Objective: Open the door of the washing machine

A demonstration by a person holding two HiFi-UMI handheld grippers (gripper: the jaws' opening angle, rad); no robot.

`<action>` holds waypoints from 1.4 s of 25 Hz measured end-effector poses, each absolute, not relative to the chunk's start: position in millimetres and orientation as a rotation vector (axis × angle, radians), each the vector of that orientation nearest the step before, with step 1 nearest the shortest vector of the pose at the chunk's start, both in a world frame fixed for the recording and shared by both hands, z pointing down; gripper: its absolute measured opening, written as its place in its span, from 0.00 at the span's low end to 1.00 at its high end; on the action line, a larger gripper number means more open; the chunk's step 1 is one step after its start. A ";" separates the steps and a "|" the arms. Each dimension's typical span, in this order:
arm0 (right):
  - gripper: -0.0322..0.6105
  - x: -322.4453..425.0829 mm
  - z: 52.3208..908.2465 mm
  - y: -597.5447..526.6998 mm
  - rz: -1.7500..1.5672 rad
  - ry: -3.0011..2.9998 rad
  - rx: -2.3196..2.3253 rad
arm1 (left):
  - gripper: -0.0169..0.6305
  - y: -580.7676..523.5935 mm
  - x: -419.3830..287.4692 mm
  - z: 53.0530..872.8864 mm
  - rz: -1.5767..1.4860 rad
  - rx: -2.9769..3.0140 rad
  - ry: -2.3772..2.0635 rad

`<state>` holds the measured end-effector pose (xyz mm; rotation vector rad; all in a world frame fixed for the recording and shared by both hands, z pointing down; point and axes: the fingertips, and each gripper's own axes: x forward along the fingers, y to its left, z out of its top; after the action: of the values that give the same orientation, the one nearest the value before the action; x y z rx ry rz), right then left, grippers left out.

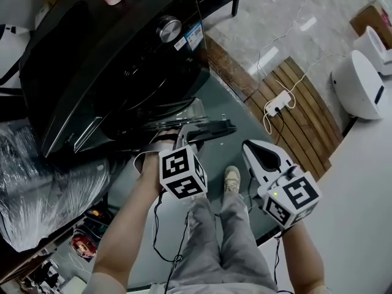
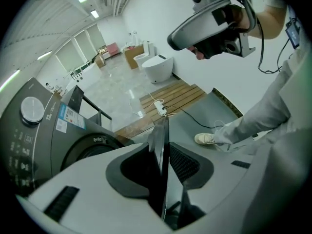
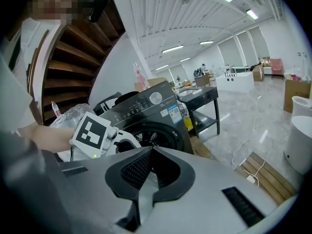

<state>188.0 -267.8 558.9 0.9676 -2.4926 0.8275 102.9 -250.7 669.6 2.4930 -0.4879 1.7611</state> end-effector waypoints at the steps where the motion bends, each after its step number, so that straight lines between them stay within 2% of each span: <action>1: 0.09 188.4 559.5 -261.6 0.836 -2.488 0.959 | 0.24 -239.8 105.4 669.3 1.762 2.504 -0.450; 11: 0.09 172.3 568.3 -191.8 0.899 -2.449 0.814 | 0.24 -110.7 105.4 672.3 1.842 2.571 -0.001; 28: 0.09 62.1 588.6 -67.6 0.897 -2.408 0.356 | 0.26 40.5 56.1 674.2 1.937 2.759 0.446; 33: 0.09 35.5 584.2 -46.2 0.904 -2.414 0.368 | 0.32 71.1 34.0 675.2 1.929 2.805 0.506; 35: 0.09 25.5 584.4 -38.3 0.909 -2.413 0.368 | 0.38 78.7 23.7 675.2 1.940 2.803 0.473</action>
<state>25.5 -38.3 584.4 0.3677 -2.4127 0.9094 23.7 78.7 675.2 2.8033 0.4734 1.9397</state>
